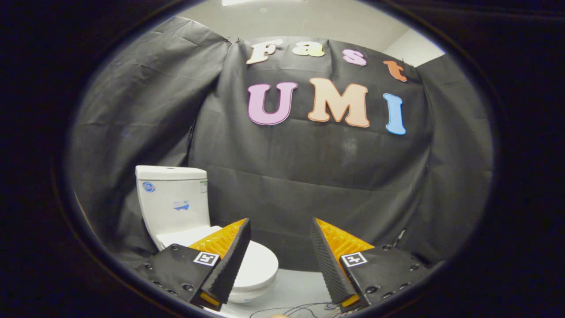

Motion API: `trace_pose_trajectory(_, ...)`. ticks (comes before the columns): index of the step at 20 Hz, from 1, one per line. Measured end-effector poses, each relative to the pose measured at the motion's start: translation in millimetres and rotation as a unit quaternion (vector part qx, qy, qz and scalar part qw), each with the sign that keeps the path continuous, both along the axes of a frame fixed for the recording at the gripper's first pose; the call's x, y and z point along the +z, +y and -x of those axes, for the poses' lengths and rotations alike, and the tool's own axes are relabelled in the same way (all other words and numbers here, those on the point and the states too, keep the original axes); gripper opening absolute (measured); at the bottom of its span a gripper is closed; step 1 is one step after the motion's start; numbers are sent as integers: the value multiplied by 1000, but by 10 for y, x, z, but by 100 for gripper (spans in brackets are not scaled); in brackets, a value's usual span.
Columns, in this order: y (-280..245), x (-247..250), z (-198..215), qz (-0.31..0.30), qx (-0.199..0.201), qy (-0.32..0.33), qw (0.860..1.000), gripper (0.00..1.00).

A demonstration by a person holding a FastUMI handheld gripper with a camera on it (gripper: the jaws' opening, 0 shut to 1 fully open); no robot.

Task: Open the toilet lid.

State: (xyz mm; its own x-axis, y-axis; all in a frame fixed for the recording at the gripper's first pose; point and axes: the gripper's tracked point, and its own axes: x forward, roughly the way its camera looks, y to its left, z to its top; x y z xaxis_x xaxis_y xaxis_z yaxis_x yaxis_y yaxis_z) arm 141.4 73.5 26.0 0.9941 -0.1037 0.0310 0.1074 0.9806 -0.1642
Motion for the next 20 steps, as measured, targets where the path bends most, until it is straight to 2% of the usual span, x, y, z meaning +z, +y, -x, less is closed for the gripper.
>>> trace_pose_trajectory(8, 438, 139, -2, 4, -52, -57, 997, 84)
trace_pose_trajectory(11, 624, 16, 12, 5, -61, -47, 997, 84)
trace_pose_trajectory(13, 769, -128, 13, 9, -55, -23, 998, 84)
trace_pose_trajectory(17, 1181, -290, -4, -5, -7, -6, 1000, 84)
trace_pose_trajectory(20, 1374, -410, 54, -10, 13, 5, 1000, 84)
